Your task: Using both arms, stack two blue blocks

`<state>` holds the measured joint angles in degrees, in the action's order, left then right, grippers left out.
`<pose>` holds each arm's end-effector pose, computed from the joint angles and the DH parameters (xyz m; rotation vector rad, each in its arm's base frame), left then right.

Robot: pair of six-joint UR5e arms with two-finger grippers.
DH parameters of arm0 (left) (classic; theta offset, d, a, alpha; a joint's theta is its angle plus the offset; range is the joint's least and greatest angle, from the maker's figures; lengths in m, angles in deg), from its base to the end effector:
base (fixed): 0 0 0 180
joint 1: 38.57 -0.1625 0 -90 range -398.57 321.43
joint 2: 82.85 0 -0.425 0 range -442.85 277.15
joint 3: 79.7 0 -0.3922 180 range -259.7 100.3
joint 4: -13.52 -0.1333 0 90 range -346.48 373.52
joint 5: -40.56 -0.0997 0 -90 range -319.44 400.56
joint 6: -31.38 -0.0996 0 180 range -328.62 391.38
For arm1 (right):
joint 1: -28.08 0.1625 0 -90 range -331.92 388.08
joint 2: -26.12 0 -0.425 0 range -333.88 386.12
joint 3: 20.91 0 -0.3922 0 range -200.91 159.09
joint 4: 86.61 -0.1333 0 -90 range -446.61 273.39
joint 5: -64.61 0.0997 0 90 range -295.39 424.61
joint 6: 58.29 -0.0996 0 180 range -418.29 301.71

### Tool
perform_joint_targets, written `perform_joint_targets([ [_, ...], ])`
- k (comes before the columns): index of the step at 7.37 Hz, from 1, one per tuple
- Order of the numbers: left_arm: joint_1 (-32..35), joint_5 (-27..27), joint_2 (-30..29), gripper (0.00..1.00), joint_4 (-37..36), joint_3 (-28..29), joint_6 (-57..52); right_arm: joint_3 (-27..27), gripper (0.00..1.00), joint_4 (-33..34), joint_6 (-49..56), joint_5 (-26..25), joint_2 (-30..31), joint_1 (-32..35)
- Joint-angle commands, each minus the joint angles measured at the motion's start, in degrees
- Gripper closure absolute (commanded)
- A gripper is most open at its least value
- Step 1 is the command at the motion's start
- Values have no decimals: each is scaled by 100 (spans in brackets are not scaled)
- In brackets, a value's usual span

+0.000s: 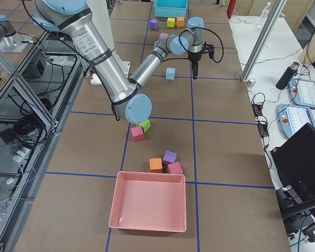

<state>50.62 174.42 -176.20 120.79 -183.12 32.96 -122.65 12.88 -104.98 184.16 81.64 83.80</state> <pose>-0.0569 -0.5240 0.4773 0.5487 0.7538 0.2148 -0.2930 -0.5793 0.2395 0.1532 -0.7845 0.0397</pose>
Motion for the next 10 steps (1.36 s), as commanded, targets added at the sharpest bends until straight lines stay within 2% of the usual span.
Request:
perform_joint_targets([
  [1,-583,0,-453,2,899,68,488,-21,0,-53,1560,645,824,1130],
  [2,-909,-43,-621,2,962,103,501,-3,0,-45,2437,770,1281,1578],
  [3,-1156,8,-535,2,1023,103,501,14,0,-27,3220,1076,1807,2131],
  [4,-1567,-35,-526,1,1146,16,1014,32,0,-44,3968,1401,2395,2615],
  [5,-2007,-52,-709,1,1164,119,1428,58,0,-44,4732,1352,2897,2994],
  [6,-2324,-53,-824,2,1165,103,1528,50,0,-53,4897,1082,3233,3224],
  [8,-2982,-253,-676,1,1156,190,1520,-12,0,-184,5065,965,3909,3481],
  [9,-3413,-803,-667,1,1165,199,1538,23,0,-559,5057,973,4139,3525],
  [10,-3591,-982,-632,2,1182,295,1494,23,0,-676,5056,991,4229,3525],
])
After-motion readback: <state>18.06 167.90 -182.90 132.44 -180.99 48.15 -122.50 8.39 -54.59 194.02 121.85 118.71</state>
